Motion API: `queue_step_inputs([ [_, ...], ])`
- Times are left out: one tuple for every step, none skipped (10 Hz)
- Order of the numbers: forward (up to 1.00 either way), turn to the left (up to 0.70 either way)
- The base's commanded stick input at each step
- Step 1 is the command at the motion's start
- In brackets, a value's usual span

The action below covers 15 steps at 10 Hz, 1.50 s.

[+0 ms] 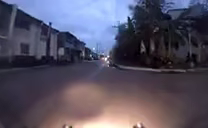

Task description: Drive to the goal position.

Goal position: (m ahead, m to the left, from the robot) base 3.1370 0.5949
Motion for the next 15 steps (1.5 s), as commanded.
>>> queue_step_inputs([
  [0.5,0.0],
  [0.5,0.0],
  [0.5,0.0],
  [0.5,0.0],
  [0.5,0.0],
  [0.5,0.0],
  [0.5,0.0],
  [0.5,0.0],
  [0.5,0.0],
  [0.5,0.0],
  [0.5,0.0],
  [0.5,0.0],
  [0.5,0.0],
  [0.5,0.0],
  [0.5,0.0],
])
